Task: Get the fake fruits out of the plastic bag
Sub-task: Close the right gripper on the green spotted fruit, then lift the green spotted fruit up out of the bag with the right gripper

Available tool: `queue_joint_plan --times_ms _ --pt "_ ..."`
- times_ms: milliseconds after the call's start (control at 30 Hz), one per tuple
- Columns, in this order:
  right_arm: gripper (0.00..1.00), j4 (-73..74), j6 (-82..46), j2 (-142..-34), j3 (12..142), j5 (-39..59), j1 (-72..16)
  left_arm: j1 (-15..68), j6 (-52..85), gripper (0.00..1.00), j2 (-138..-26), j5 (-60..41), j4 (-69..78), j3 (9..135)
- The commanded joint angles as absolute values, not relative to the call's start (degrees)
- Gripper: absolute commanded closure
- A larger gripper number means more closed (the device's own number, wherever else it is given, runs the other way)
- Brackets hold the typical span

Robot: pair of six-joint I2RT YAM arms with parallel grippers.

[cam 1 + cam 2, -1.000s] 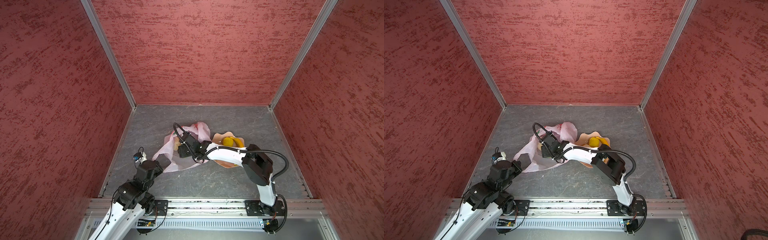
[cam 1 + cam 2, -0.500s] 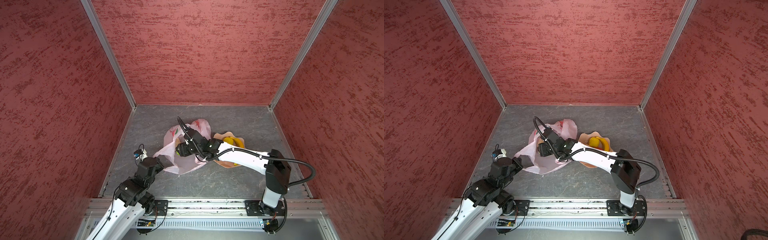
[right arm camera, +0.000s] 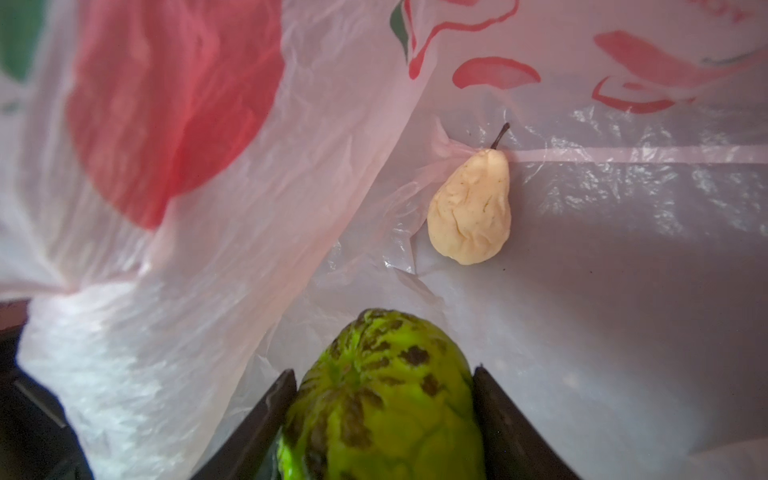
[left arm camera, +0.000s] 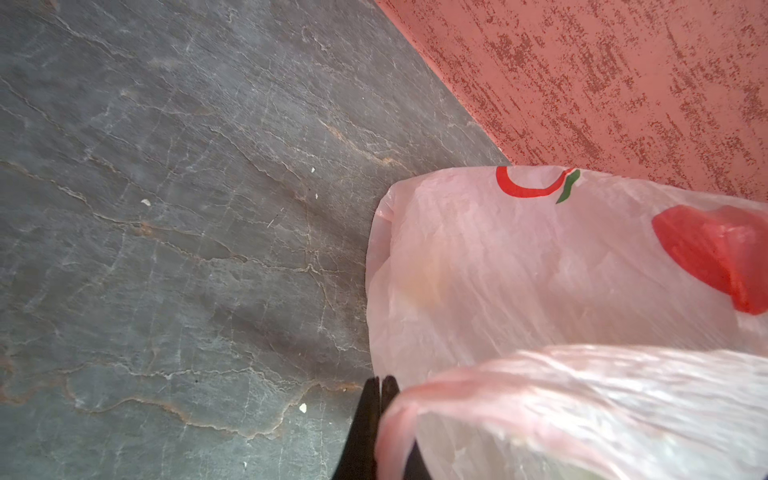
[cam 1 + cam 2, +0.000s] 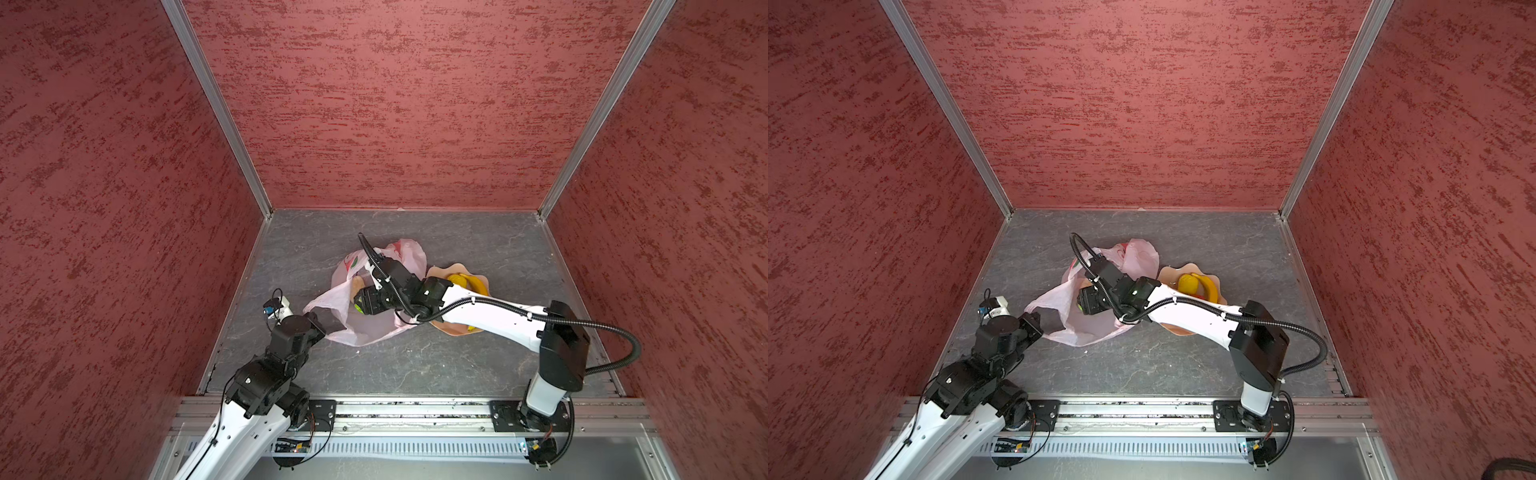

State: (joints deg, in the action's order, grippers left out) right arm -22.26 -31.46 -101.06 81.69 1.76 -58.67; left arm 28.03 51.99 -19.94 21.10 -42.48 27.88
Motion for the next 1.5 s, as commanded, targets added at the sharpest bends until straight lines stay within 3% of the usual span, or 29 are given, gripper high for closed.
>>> queue_joint_plan --times_ms 0,333,867,1467 --pt "0.53 -23.57 -29.91 -101.53 82.07 2.94 -58.89 28.08 51.09 0.93 -19.09 22.46 -43.43 29.44" --pt "0.54 -28.54 -25.92 -101.46 81.22 4.90 -59.01 28.02 49.99 0.93 -19.18 23.23 -43.15 30.81" --pt "0.54 -22.92 -20.65 -94.04 79.88 2.69 -59.68 28.04 50.25 0.92 -21.66 22.51 -41.49 30.18" --pt "0.54 -15.18 -20.04 -94.77 90.07 -1.03 -58.25 28.03 51.43 0.93 -19.66 22.02 -43.58 28.63"
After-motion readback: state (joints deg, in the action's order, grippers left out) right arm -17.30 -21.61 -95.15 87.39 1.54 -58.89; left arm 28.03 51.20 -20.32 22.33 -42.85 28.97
